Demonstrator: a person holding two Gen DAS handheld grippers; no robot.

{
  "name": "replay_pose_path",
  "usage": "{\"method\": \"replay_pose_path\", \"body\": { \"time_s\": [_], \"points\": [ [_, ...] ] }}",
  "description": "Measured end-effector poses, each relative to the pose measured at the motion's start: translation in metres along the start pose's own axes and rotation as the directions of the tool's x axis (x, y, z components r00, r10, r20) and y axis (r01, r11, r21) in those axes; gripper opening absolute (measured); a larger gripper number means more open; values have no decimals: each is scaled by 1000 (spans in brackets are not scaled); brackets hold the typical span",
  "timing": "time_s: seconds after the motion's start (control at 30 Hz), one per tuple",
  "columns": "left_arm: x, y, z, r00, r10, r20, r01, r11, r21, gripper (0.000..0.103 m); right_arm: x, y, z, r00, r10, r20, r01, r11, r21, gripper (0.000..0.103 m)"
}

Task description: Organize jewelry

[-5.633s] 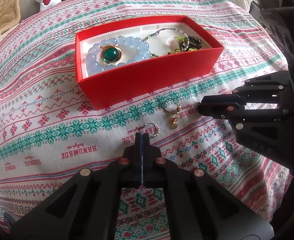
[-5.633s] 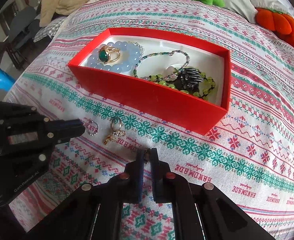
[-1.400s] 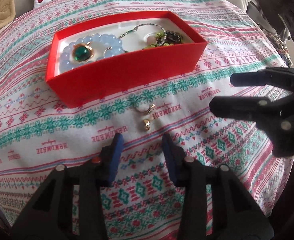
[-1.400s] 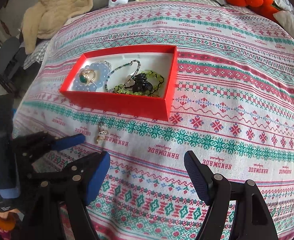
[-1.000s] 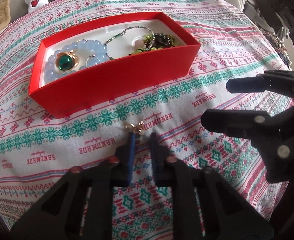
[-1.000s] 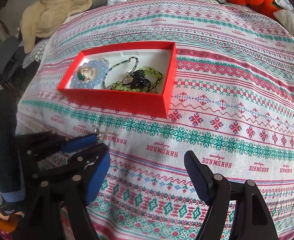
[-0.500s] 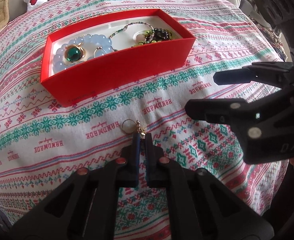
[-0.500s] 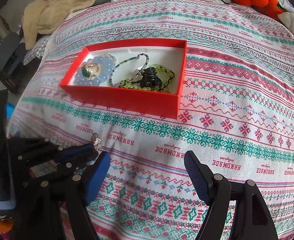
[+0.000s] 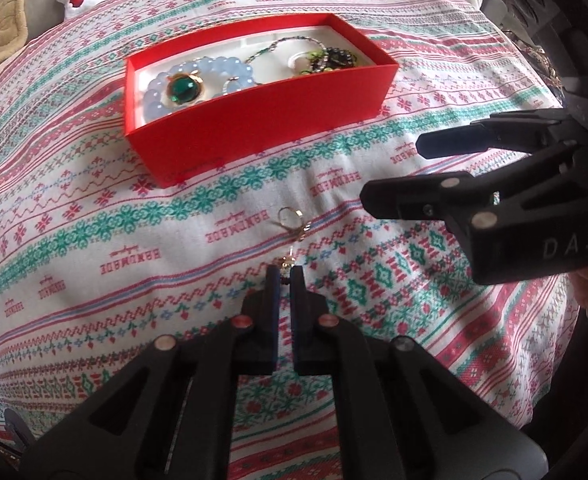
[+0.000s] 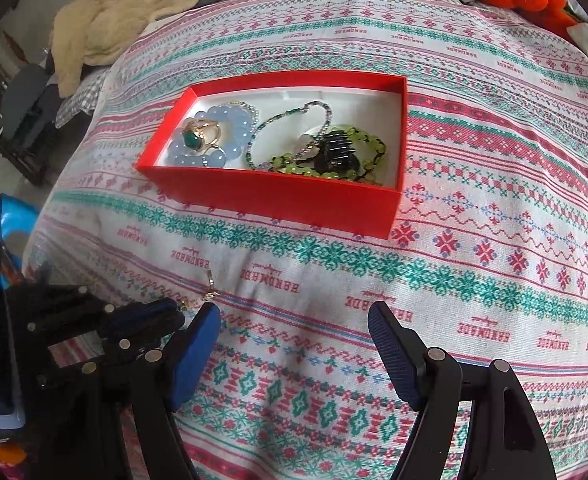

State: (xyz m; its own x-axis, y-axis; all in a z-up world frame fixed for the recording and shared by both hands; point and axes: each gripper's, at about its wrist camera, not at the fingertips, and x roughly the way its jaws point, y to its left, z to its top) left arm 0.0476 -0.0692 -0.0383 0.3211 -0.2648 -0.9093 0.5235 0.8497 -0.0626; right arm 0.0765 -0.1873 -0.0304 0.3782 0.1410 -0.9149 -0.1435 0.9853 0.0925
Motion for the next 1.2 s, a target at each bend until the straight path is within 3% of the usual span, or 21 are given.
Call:
{"method": "replay_pose_path", "body": {
  "time_s": [0.23, 0.4, 0.6, 0.7, 0.83, 1.2],
  "points": [
    [-8, 24, -7, 999, 42, -9, -42, 996, -74, 5, 14, 24, 6, 999, 42, -30, -43, 999, -13, 72],
    [-12, 37, -12, 998, 59, -20, -60, 992, -111, 5, 28, 43, 9, 995, 74, -68, -75, 997, -18, 48],
    [-19, 48, -21, 998, 61, -19, -63, 989, -130, 5, 44, 59, 13, 996, 51, -78, -55, 998, -38, 22],
    [-21, 49, -23, 998, 62, -16, -64, 989, -136, 5, 47, 64, 15, 996, 41, -74, -44, 998, -47, 14],
    [-25, 52, -26, 998, 63, -13, -64, 987, -146, 5, 48, 64, 17, 997, 35, -68, -38, 998, -40, 8],
    [-29, 59, -11, 998, 64, 12, -61, 981, -184, 5, 24, 46, 17, 998, 58, -29, -59, 998, -24, 7]
  ]
}}
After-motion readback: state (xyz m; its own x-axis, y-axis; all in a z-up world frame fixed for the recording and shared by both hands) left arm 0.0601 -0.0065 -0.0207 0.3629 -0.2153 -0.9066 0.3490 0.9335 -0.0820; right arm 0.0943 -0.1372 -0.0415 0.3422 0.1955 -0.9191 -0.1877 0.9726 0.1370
